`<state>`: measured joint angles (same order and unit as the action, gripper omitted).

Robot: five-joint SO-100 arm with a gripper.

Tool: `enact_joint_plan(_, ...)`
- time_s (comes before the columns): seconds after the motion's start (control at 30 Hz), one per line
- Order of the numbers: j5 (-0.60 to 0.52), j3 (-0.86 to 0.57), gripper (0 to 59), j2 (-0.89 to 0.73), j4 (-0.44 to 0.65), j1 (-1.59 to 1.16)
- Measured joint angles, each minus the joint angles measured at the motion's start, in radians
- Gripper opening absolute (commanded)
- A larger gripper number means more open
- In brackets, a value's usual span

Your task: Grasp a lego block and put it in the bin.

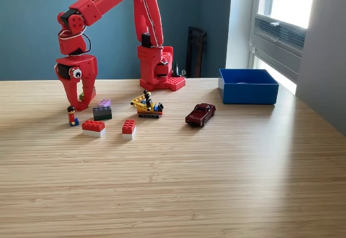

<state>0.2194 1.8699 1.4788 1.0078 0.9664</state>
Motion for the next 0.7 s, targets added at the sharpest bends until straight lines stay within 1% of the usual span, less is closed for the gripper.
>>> enact_joint_plan(0.27,-0.032,-0.002,0.1,0.0,0.002,0.0)
enact_joint_plan(0.3,-0.032,-0.012,0.1,0.0,0.015,0.0)
enact_joint_plan(0.37,-0.037,-0.054,0.1,0.0,0.063,0.0)
enact_joint_plan(0.43,-0.043,-0.115,0.0,0.0,0.133,0.0)
enact_joint_plan(0.6,-0.081,-0.313,0.0,0.0,0.305,-0.009)
enact_joint_plan(0.7,-0.104,-0.405,0.0,0.0,0.379,-0.046)
